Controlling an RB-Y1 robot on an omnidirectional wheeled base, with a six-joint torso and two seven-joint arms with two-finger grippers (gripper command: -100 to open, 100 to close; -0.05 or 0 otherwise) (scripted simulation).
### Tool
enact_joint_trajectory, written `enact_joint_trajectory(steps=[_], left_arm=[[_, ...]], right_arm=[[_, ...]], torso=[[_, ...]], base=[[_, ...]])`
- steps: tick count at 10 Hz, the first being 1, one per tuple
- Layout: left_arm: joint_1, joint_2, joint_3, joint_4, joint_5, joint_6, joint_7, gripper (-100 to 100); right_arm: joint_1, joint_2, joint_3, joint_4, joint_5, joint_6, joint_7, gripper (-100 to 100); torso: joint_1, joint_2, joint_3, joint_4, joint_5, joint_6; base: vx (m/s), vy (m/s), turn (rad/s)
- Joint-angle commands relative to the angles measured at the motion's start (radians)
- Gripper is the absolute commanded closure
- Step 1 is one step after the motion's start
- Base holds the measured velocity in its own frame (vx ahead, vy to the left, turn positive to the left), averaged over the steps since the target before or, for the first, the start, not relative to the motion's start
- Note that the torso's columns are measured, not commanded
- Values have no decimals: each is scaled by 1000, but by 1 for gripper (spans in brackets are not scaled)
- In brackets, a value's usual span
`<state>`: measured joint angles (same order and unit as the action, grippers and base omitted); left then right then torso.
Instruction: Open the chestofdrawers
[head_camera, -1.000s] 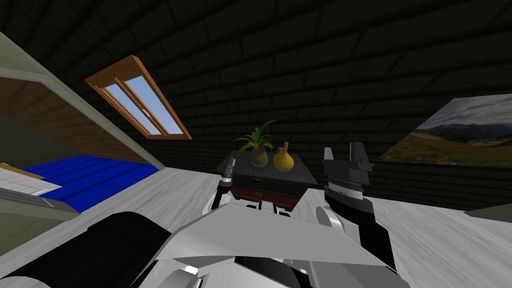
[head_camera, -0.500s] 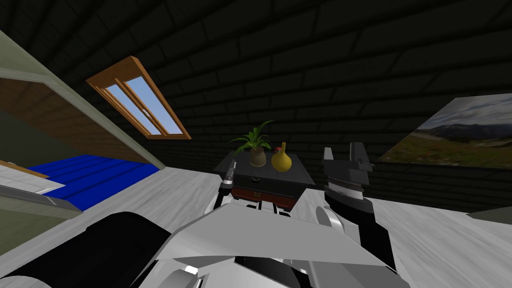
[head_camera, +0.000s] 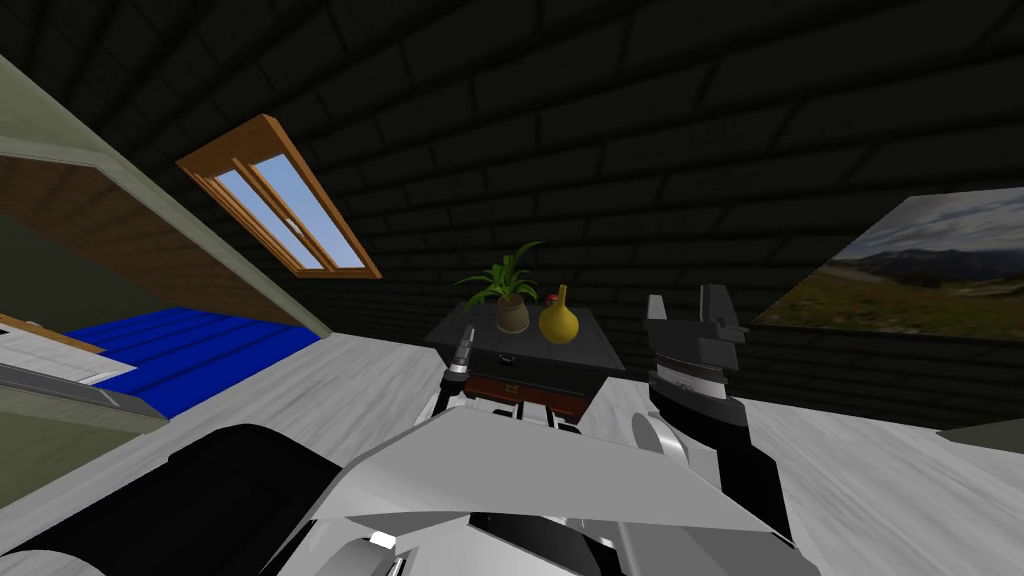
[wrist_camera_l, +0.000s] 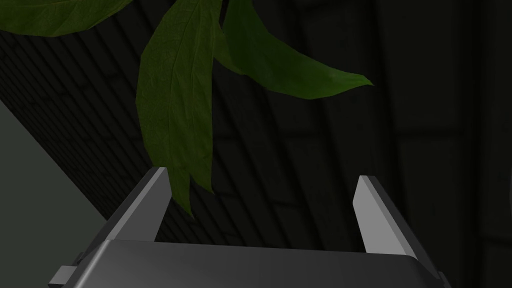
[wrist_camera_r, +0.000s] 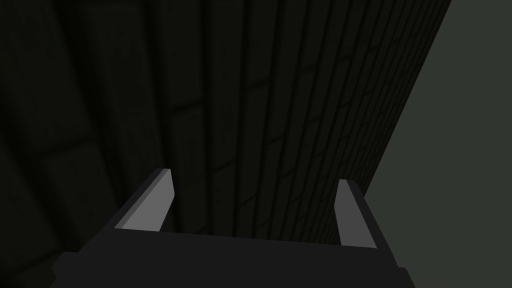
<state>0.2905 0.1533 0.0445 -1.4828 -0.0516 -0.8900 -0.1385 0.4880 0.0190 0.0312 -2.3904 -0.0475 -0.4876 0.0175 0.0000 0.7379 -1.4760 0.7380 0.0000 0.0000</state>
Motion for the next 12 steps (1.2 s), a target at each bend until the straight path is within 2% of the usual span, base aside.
enact_joint_trajectory(steps=[1,2,5,7,8,10,11,12], left_arm=[[-15,-4,-3,84,-4,-47,-3,-100],[-15,-4,-3,106,-4,-47,-3,-100],[-37,-11,-6,190,-9,-102,-7,-100],[-37,-11,-6,223,-9,-102,-7,-100],[-48,-14,-7,260,-12,-128,-9,-100],[-48,-14,-7,281,-12,-128,-9,-100],[-59,-18,-9,313,-14,-154,-11,-100],[-59,-18,-9,338,-14,-154,-11,-100]], right_arm=[[0,0,0,0,0,0,0,0],[0,0,0,0,0,0,0,0],[0,0,0,0,0,0,0,0],[0,0,0,0,0,0,0,0],[0,0,0,0,0,0,0,0],[0,0,0,0,0,0,0,0],[0,0,0,0,0,0,0,0],[0,0,0,0,0,0,0,0]], torso=[[0,0,0,0,0,0],[-1,0,0,0,0,0],[0,0,0,0,0,0],[0,0,0,0,0,0],[1,0,0,0,0,0],[0,-2,-1,-4,3,2],[1,-4,-2,-5,4,2],[0,-6,-2,-8,6,3]], base=[[6,-54,14],[5,-45,9],[9,-46,13],[3,-30,4],[4,-28,24],[3,-20,9],[16,-23,24],[14,-30,6]])
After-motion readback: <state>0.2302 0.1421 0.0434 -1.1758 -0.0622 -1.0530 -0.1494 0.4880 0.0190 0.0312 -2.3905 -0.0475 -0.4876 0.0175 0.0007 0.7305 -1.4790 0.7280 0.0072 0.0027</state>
